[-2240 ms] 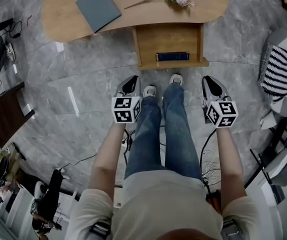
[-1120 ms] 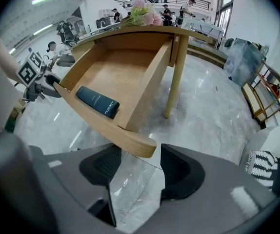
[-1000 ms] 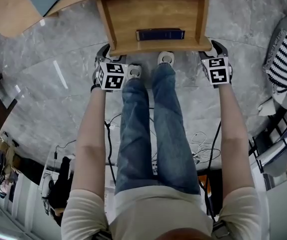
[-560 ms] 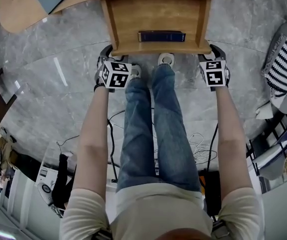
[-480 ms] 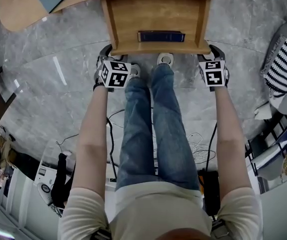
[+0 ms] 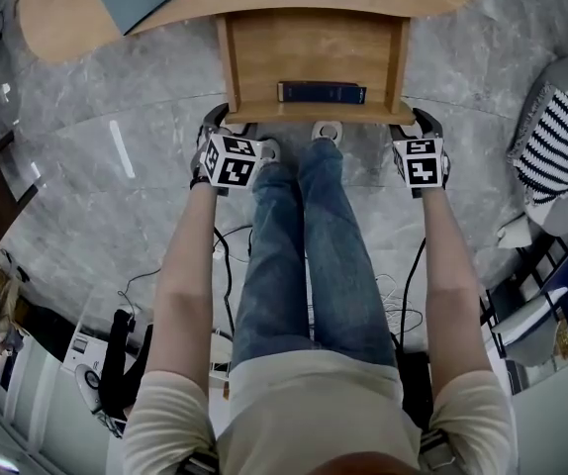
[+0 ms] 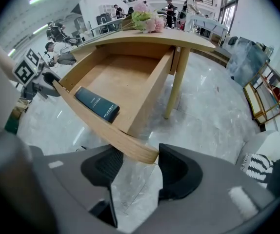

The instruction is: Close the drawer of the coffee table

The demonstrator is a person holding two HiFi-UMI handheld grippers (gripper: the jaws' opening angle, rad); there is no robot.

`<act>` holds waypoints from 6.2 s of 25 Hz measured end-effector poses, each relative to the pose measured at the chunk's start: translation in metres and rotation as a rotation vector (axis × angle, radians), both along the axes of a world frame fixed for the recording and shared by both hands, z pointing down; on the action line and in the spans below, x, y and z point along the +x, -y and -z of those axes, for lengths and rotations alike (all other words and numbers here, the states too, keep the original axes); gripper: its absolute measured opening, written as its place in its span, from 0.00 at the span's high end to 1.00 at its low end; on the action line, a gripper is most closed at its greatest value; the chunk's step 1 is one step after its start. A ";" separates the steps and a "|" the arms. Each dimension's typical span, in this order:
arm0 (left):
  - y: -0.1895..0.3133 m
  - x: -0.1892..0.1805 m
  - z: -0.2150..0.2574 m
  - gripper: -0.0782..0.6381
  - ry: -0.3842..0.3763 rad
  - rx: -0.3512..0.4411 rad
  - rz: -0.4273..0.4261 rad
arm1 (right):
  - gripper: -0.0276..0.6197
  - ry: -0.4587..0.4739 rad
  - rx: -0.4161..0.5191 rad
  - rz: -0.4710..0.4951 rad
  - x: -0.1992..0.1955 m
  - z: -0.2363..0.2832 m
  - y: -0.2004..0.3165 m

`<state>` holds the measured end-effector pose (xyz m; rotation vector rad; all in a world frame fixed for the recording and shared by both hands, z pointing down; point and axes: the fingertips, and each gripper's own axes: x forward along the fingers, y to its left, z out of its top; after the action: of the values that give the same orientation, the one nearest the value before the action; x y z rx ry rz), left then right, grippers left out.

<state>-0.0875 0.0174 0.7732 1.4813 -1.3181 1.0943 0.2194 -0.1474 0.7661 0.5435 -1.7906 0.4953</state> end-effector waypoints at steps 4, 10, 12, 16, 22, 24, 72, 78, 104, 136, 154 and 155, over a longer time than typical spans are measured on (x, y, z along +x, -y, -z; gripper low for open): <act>0.001 -0.001 0.008 0.56 0.000 -0.009 -0.001 | 0.61 -0.002 -0.010 0.002 0.000 0.007 0.001; 0.001 0.000 0.015 0.56 -0.016 -0.015 -0.001 | 0.61 -0.008 -0.012 0.003 0.000 0.016 0.001; 0.001 -0.001 0.017 0.56 -0.016 -0.014 -0.001 | 0.61 -0.005 -0.012 -0.002 -0.001 0.018 0.000; 0.005 -0.008 0.017 0.56 -0.007 -0.009 -0.005 | 0.61 0.007 -0.006 -0.003 -0.006 0.018 0.001; 0.018 -0.014 0.018 0.56 0.006 0.010 -0.007 | 0.61 0.020 0.006 -0.013 -0.013 0.020 0.014; 0.023 -0.016 0.018 0.56 0.009 0.014 -0.006 | 0.61 0.021 0.009 -0.010 -0.015 0.019 0.020; 0.143 -0.081 0.023 0.53 0.101 0.116 0.149 | 0.61 0.068 0.080 0.018 -0.075 0.023 0.141; 0.156 -0.089 0.023 0.53 0.091 0.136 0.247 | 0.61 0.076 0.085 0.018 -0.083 0.024 0.156; 0.190 -0.107 0.030 0.53 0.097 0.158 0.352 | 0.61 0.125 0.112 0.015 -0.103 0.025 0.194; 0.041 -0.029 0.141 0.89 -0.191 0.490 0.646 | 0.96 0.499 0.224 -0.321 -0.114 0.152 -0.024; -0.088 0.079 0.317 0.89 -0.414 0.572 0.527 | 0.96 0.714 0.218 -0.276 -0.104 0.327 -0.193; -0.096 0.084 0.329 0.89 -0.417 0.573 0.523 | 0.96 0.718 0.219 -0.267 -0.103 0.338 -0.201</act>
<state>-0.0040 0.1133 0.4447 1.5132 -1.6471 0.0556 0.1166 0.0539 0.4276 0.8337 -2.4906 0.7471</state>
